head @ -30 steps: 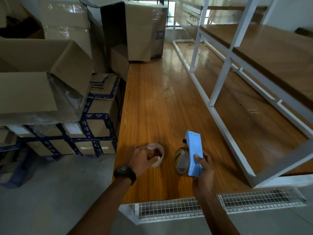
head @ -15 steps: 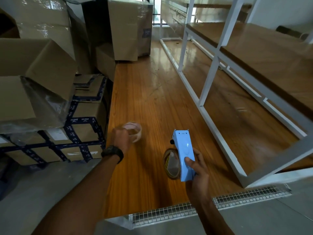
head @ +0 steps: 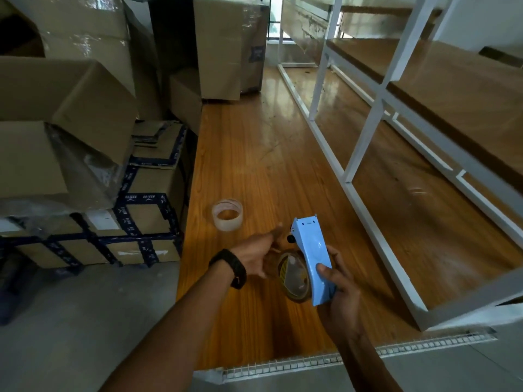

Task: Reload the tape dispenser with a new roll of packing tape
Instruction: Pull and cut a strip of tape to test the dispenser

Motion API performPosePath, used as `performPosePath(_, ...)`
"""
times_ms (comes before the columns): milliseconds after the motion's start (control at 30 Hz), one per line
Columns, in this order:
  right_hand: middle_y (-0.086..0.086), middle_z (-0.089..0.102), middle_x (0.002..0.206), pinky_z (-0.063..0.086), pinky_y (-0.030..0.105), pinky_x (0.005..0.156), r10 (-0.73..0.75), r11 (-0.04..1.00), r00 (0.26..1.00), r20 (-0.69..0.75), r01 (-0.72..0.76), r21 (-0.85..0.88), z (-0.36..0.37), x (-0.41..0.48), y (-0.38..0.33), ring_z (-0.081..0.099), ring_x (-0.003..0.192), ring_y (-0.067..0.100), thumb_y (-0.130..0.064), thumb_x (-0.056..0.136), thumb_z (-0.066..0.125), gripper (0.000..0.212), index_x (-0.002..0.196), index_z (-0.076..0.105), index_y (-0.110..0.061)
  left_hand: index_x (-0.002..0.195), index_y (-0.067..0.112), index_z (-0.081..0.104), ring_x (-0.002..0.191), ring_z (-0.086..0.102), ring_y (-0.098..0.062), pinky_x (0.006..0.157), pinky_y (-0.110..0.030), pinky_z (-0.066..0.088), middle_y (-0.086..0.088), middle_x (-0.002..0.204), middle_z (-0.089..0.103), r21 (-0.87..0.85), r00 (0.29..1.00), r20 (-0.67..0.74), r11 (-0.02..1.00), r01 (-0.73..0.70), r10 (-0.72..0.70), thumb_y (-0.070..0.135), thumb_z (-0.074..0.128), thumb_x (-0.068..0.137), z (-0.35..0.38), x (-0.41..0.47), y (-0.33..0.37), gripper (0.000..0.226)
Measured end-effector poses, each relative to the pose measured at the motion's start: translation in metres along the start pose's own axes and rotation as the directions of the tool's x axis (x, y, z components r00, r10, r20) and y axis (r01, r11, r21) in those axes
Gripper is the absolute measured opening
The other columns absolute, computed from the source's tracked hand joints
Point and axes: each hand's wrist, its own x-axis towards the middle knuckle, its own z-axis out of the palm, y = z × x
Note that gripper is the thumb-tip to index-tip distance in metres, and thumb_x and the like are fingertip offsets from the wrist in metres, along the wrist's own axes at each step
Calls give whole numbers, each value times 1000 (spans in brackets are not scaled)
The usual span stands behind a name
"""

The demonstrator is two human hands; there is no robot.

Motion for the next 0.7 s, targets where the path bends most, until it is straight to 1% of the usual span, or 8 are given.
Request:
performPosePath(33,18,68,117,60,33,67,6,1000,1000,18,-6,6,2,-1,1,69,96,32,-13,74,63,48,122,62,-16,115,13,67,96,70,-24,74,-37,61,-6,99,76,-93,994,99,994,57,-48,62,54,95,0,-2,-2,55)
performPosePath(100,20,68,116,60,34,66,7,1000,999,33,-7,-1,5,-2,2,68,95,35,-13,73,65,49,121,61,-14,120,14,68,109,66,-26,85,-41,57,-7,117,72,-161,990,141,986,48,-25,47,60,97,-5,0,-5,41)
performPosePath(133,22,66,118,59,35,66,4,1000,999,37,-3,-19,7,-3,3,67,96,37,-14,71,68,52,123,60,-13,113,16,68,105,64,-26,88,-41,54,-8,118,68,-164,995,105,986,20,-3,36,61,98,-9,1,-6,27)
performPosePath(200,23,66,119,58,36,64,-2,998,999,33,4,-64,8,-7,4,66,97,40,-16,69,70,56,124,59,-12,103,14,69,90,64,-24,80,-37,52,-11,110,66,-145,999,-22,988,-46,43,21,63,97,-14,-3,-4,12)
performPosePath(267,21,68,115,57,32,57,2,995,1000,13,-1,-98,6,-14,4,68,90,37,-13,70,67,54,123,58,-11,106,10,72,84,67,-20,76,-35,56,-9,104,71,-109,983,-118,982,-152,139,14,68,95,-22,-10,3,13)
performPosePath(367,19,70,112,56,29,54,37,985,999,6,-35,-171,2,-33,5,71,83,31,-15,74,65,48,121,58,-8,110,7,71,90,75,-20,73,-29,62,-10,104,76,-65,928,-210,943,-326,307,9,73,90,-38,-28,20,20)
performPosePath(533,11,76,99,56,31,55,128,930,991,-46,-136,-342,3,-67,12,74,76,24,-24,72,78,43,112,65,-14,103,5,75,96,73,-18,73,-28,62,-8,103,75,338,862,-211,862,-378,461,4,75,86,-43,-49,31,17)
performPosePath(700,7,78,86,61,51,69,176,847,956,-236,-269,-458,6,-104,45,75,78,30,-31,75,83,30,99,69,-21,102,2,74,89,72,-16,69,-26,62,-9,96,74,529,900,-117,793,-301,420,6,75,88,-36,-43,-12,14)
